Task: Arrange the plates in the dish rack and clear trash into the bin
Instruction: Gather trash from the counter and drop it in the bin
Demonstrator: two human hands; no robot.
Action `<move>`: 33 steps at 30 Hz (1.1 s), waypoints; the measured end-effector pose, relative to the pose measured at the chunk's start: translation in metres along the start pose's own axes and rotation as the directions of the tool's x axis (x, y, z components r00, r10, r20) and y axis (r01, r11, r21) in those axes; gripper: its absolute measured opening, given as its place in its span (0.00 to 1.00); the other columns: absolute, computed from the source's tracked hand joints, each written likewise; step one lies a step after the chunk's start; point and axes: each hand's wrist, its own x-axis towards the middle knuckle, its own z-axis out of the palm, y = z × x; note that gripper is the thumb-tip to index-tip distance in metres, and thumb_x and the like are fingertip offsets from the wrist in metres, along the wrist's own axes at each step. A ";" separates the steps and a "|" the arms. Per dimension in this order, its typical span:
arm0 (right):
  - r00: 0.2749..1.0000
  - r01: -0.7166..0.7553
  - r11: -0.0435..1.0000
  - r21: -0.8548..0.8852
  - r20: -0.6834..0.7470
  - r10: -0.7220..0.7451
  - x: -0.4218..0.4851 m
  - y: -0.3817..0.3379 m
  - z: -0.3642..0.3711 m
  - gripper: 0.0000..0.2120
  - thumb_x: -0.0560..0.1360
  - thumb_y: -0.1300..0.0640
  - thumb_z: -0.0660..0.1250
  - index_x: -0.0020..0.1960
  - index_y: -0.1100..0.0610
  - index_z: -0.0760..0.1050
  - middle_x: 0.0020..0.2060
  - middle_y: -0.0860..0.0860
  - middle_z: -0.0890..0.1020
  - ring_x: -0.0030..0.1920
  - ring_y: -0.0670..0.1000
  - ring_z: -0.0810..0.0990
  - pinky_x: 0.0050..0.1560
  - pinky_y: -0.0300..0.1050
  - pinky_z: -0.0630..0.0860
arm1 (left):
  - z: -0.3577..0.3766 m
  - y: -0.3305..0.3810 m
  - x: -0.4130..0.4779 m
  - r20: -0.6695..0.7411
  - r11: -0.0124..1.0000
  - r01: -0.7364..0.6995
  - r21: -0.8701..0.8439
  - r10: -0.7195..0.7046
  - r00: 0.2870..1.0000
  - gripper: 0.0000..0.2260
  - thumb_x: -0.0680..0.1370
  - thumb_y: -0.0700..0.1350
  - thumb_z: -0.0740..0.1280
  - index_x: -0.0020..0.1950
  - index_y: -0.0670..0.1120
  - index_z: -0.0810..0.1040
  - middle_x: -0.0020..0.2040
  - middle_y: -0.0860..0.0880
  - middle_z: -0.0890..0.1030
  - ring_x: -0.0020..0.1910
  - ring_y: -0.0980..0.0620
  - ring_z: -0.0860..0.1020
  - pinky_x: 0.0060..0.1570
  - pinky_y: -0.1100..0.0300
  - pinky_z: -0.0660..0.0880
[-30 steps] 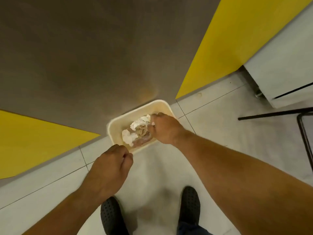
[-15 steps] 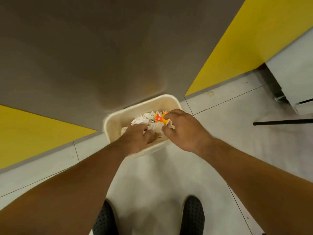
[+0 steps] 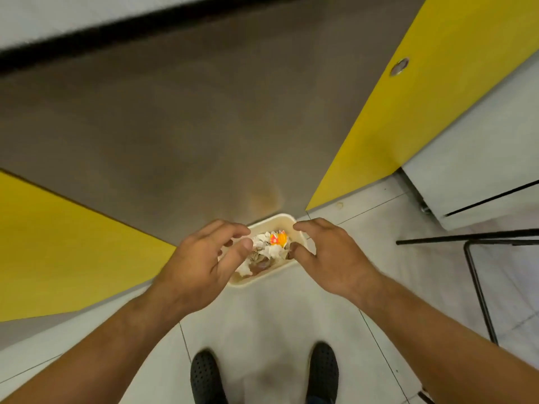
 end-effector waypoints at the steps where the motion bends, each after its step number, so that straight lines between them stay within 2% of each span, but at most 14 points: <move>1: 0.999 0.013 1.000 0.015 -0.034 -0.012 -0.009 -0.018 -0.021 0.18 0.76 0.49 0.64 0.65 0.51 0.73 0.60 0.50 0.76 0.59 0.50 0.74 0.58 0.41 0.68 | -0.020 0.017 -0.008 -0.007 1.000 -0.019 0.006 0.019 1.000 0.14 0.77 0.62 0.57 0.54 0.57 0.77 0.50 0.64 0.76 0.49 0.59 0.76 0.44 0.71 0.70; 6: 0.984 0.079 0.994 0.075 -0.163 -0.066 -0.046 -0.113 -0.121 0.14 0.75 0.50 0.65 0.59 0.50 0.76 0.53 0.47 0.78 0.54 0.47 0.76 0.57 0.46 0.74 | -0.118 0.098 -0.040 -0.090 0.993 -0.103 0.057 0.108 0.990 0.15 0.77 0.63 0.56 0.53 0.57 0.76 0.48 0.65 0.75 0.48 0.63 0.75 0.41 0.75 0.69; 9: 0.966 0.157 0.987 0.019 -0.211 -0.150 -0.064 -0.168 -0.168 0.14 0.75 0.49 0.64 0.59 0.51 0.76 0.54 0.47 0.79 0.55 0.47 0.76 0.58 0.44 0.73 | -0.186 0.145 -0.049 -0.125 0.975 -0.190 0.113 0.204 0.971 0.14 0.77 0.62 0.57 0.54 0.57 0.76 0.48 0.67 0.75 0.48 0.66 0.75 0.42 0.74 0.70; 14: 0.929 0.243 0.970 -0.014 -0.283 -0.237 -0.084 -0.255 -0.233 0.13 0.75 0.47 0.65 0.58 0.50 0.75 0.53 0.46 0.79 0.54 0.46 0.76 0.56 0.44 0.73 | -0.294 0.205 -0.054 -0.193 0.927 -0.318 0.200 0.355 0.915 0.13 0.78 0.60 0.58 0.53 0.56 0.77 0.47 0.64 0.76 0.48 0.65 0.74 0.44 0.74 0.68; 17: 0.903 0.287 0.958 -0.015 -0.330 -0.276 -0.090 -0.300 -0.258 0.13 0.75 0.48 0.65 0.58 0.49 0.75 0.53 0.45 0.78 0.53 0.45 0.75 0.54 0.42 0.73 | -0.334 0.222 -0.054 -0.209 0.913 -0.334 0.236 0.383 0.900 0.14 0.77 0.60 0.58 0.54 0.54 0.77 0.48 0.61 0.77 0.48 0.61 0.75 0.45 0.67 0.72; 20: 0.885 0.317 0.948 -0.012 -0.355 -0.300 -0.094 -0.333 -0.272 0.13 0.75 0.46 0.64 0.58 0.47 0.74 0.53 0.44 0.77 0.53 0.44 0.74 0.53 0.41 0.72 | -0.356 0.223 -0.056 -0.199 0.913 -0.316 0.260 0.371 0.907 0.15 0.78 0.61 0.58 0.55 0.54 0.77 0.49 0.60 0.77 0.49 0.60 0.75 0.47 0.60 0.74; 24: 0.886 0.312 0.949 -0.042 -0.348 -0.307 -0.094 -0.355 -0.278 0.13 0.76 0.45 0.63 0.59 0.47 0.73 0.52 0.42 0.75 0.54 0.43 0.73 0.53 0.40 0.70 | -0.368 0.218 -0.056 -0.168 0.909 -0.298 0.293 0.355 0.919 0.17 0.77 0.62 0.57 0.55 0.55 0.77 0.49 0.61 0.76 0.48 0.62 0.73 0.46 0.62 0.73; 33: 0.912 0.317 0.947 -0.055 -0.256 -0.321 -0.061 -0.371 -0.271 0.14 0.77 0.46 0.62 0.62 0.47 0.71 0.58 0.43 0.74 0.55 0.44 0.73 0.56 0.42 0.73 | -0.372 0.204 -0.049 -0.187 0.927 -0.221 0.303 0.285 0.940 0.20 0.77 0.65 0.54 0.58 0.55 0.76 0.51 0.61 0.76 0.49 0.62 0.74 0.47 0.63 0.73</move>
